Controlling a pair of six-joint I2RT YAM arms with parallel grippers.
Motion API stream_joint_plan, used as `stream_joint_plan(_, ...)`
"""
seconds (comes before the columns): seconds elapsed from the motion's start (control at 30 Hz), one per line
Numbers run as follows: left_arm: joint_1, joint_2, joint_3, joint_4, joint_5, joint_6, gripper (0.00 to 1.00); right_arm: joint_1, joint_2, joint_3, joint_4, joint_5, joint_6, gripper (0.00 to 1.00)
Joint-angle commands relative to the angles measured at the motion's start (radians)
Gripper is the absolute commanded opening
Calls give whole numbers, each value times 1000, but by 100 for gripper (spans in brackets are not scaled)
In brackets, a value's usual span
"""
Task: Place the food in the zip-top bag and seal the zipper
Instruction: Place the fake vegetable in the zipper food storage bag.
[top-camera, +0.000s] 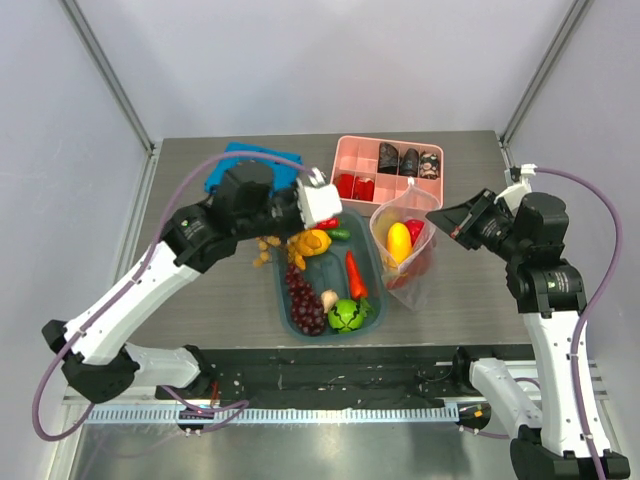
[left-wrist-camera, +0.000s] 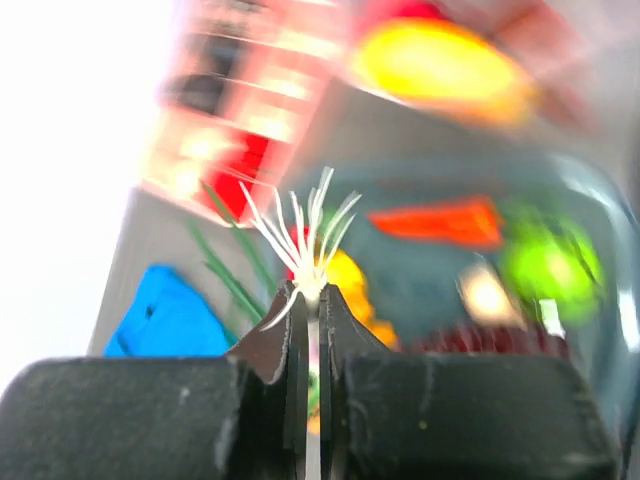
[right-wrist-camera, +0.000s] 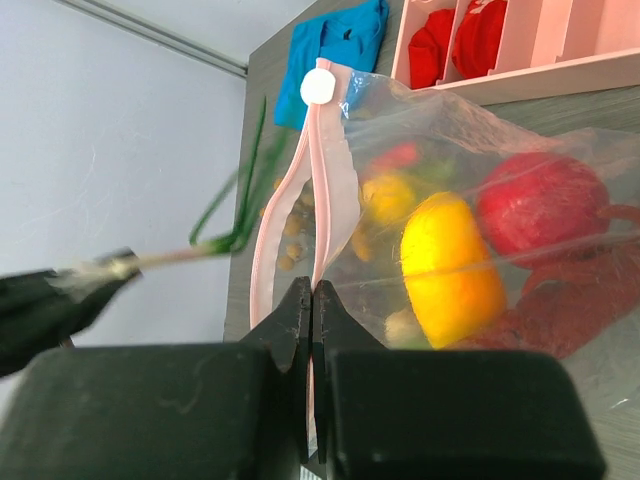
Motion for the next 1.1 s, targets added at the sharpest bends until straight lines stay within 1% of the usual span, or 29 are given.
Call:
stream_joint_plan(0.0,68,-104,-97,607,-162,-427,0,-2,11,-8,94,-36,31,1)
stream_joint_plan(0.03,73,-101,-98,717,-172,-453,0,-4,20,-8,99,-37,40,1)
stream_joint_plan(0.1,72,-86,-88,819,-184,-544,0,-1,31,0,103,-46,48,1)
stream_joint_plan(0.13,73,-63,-80,911,-187,-578,0,-2,36,1,106,-49,54,1)
stream_joint_plan(0.2,71,-31,-75,1005,-158,-640,0,-2,45,-6,126,-56,71,1)
stream_joint_plan(0.23,73,-18,-91,1084,-146,-659,0,-2,50,-9,132,-62,79,1)
stream_joint_plan(0.27,72,3,-110,1234,-95,-676,0,-2,54,-12,143,-65,91,1)
stream_joint_plan(0.3,67,14,-156,1319,-66,-702,0,-2,57,-12,148,-71,96,1)
stream_joint_plan(0.37,35,44,-190,1458,-8,-687,0,-2,60,-14,154,-76,102,1)
stream_joint_plan(0.43,-13,61,-236,1514,35,-626,0,-5,60,-12,155,-82,119,1)
stream_joint_plan(0.47,-22,69,-253,1584,48,-621,0,-12,63,-11,158,-92,123,1)
stream_joint_plan(0.57,-53,100,-324,1678,78,-626,0,-12,76,0,163,-117,148,1)
stream_joint_plan(0.6,-60,107,-362,1744,80,-641,0,-13,80,6,166,-126,165,1)
stream_joint_plan(0.63,-71,115,-379,1775,91,-667,0,-10,83,5,171,-134,172,1)
stream_joint_plan(0.67,-79,120,-394,1798,106,-662,0,-39,86,5,183,-144,185,1)
stream_joint_plan(0.7,-85,124,-422,1847,118,-662,0,-41,88,3,189,-151,191,1)
stream_joint_plan(0.8,-99,126,-482,1866,131,-670,0,-47,99,3,200,-170,208,1)
stream_joint_plan(0.9,-99,95,-560,1860,124,-679,0,-48,94,-3,208,-184,215,1)
stream_joint_plan(1.07,-99,23,-644,1742,103,-736,0,-48,88,-14,220,-198,225,1)
